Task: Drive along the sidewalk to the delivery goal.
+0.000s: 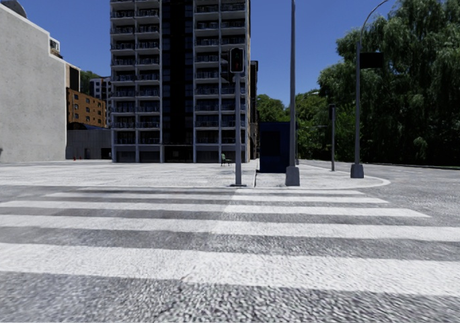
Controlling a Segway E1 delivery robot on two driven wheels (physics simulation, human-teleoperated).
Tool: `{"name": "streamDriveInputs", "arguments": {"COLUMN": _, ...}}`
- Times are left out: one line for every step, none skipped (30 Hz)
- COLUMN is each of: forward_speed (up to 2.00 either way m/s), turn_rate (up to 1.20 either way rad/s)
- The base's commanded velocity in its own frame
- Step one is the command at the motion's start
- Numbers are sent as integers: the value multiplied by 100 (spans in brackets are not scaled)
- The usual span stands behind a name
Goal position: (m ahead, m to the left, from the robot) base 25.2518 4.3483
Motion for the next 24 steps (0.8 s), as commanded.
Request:
{"name": "streamDriveInputs", "arguments": {"forward_speed": 143, "turn_rate": 0}}
{"name": "streamDriveInputs", "arguments": {"forward_speed": 142, "turn_rate": 0}}
{"name": "streamDriveInputs", "arguments": {"forward_speed": 142, "turn_rate": 0}}
{"name": "streamDriveInputs", "arguments": {"forward_speed": 142, "turn_rate": 0}}
{"name": "streamDriveInputs", "arguments": {"forward_speed": 142, "turn_rate": 0}}
{"name": "streamDriveInputs", "arguments": {"forward_speed": 142, "turn_rate": 0}}
{"name": "streamDriveInputs", "arguments": {"forward_speed": 142, "turn_rate": 0}}
{"name": "streamDriveInputs", "arguments": {"forward_speed": 142, "turn_rate": 0}}
{"name": "streamDriveInputs", "arguments": {"forward_speed": 142, "turn_rate": 0}}
{"name": "streamDriveInputs", "arguments": {"forward_speed": 142, "turn_rate": 0}}
{"name": "streamDriveInputs", "arguments": {"forward_speed": 142, "turn_rate": 0}}
{"name": "streamDriveInputs", "arguments": {"forward_speed": 142, "turn_rate": 0}}
{"name": "streamDriveInputs", "arguments": {"forward_speed": 142, "turn_rate": 0}}
{"name": "streamDriveInputs", "arguments": {"forward_speed": 142, "turn_rate": 0}}
{"name": "streamDriveInputs", "arguments": {"forward_speed": 142, "turn_rate": 0}}
{"name": "streamDriveInputs", "arguments": {"forward_speed": 142, "turn_rate": 0}}
{"name": "streamDriveInputs", "arguments": {"forward_speed": 142, "turn_rate": 0}}
{"name": "streamDriveInputs", "arguments": {"forward_speed": 142, "turn_rate": 0}}
{"name": "streamDriveInputs", "arguments": {"forward_speed": 142, "turn_rate": 0}}
{"name": "streamDriveInputs", "arguments": {"forward_speed": 141, "turn_rate": 0}}
{"name": "streamDriveInputs", "arguments": {"forward_speed": 141, "turn_rate": 0}}
{"name": "streamDriveInputs", "arguments": {"forward_speed": 141, "turn_rate": 0}}
{"name": "streamDriveInputs", "arguments": {"forward_speed": 151, "turn_rate": 0}}
{"name": "streamDriveInputs", "arguments": {"forward_speed": 200, "turn_rate": 0}}
